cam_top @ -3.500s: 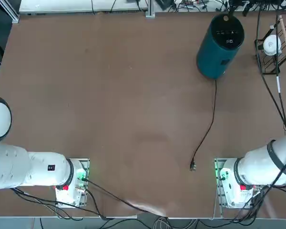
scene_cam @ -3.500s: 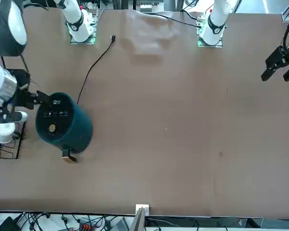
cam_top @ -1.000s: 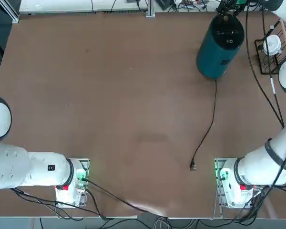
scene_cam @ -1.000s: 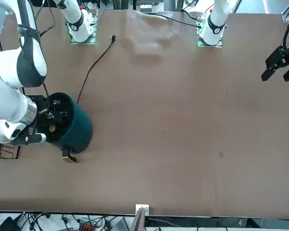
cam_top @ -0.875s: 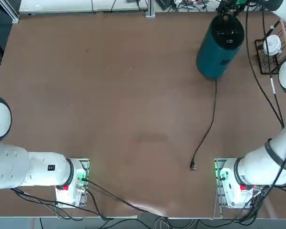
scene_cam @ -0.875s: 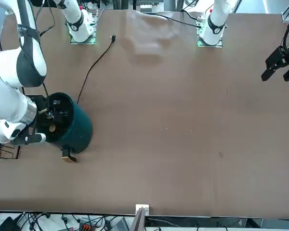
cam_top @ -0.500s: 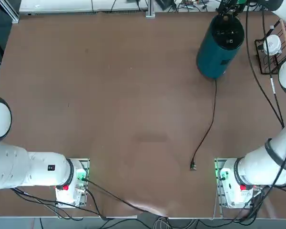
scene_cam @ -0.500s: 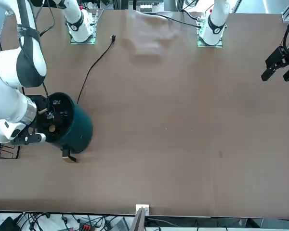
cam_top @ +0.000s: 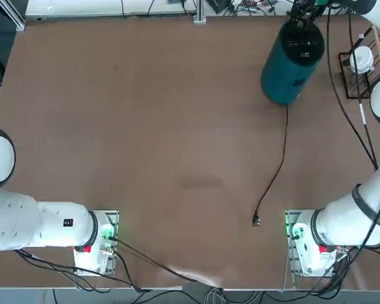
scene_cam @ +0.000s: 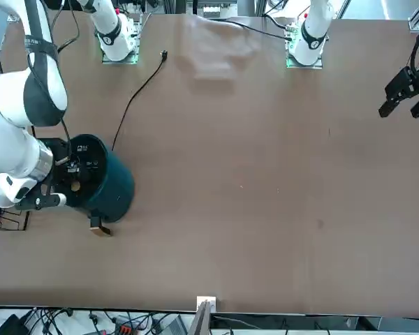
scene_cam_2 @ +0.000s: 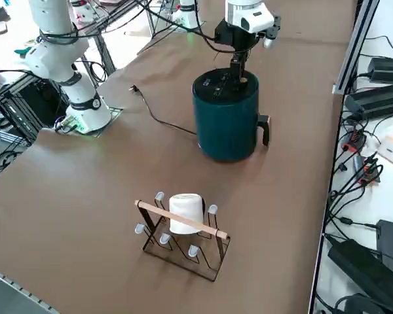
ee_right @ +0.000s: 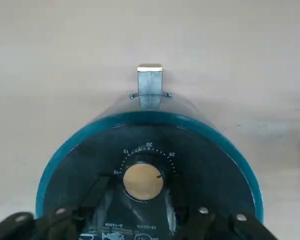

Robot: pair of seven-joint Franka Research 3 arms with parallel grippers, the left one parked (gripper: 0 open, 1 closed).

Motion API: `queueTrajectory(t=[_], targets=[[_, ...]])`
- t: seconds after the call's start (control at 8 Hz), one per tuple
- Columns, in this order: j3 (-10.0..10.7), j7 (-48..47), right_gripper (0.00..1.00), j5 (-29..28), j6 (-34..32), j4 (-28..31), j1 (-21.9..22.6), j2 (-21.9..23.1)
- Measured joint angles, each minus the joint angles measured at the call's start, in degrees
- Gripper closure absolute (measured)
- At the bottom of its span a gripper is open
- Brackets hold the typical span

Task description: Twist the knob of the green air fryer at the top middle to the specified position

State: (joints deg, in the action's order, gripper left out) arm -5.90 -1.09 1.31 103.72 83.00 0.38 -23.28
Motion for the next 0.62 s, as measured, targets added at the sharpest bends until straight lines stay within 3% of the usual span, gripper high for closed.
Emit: queueTrajectory(t=[0.62], targets=[[0.2, 0.0, 0.43, 0.0, 0.0, -0.1, 0.0, 0.1]])
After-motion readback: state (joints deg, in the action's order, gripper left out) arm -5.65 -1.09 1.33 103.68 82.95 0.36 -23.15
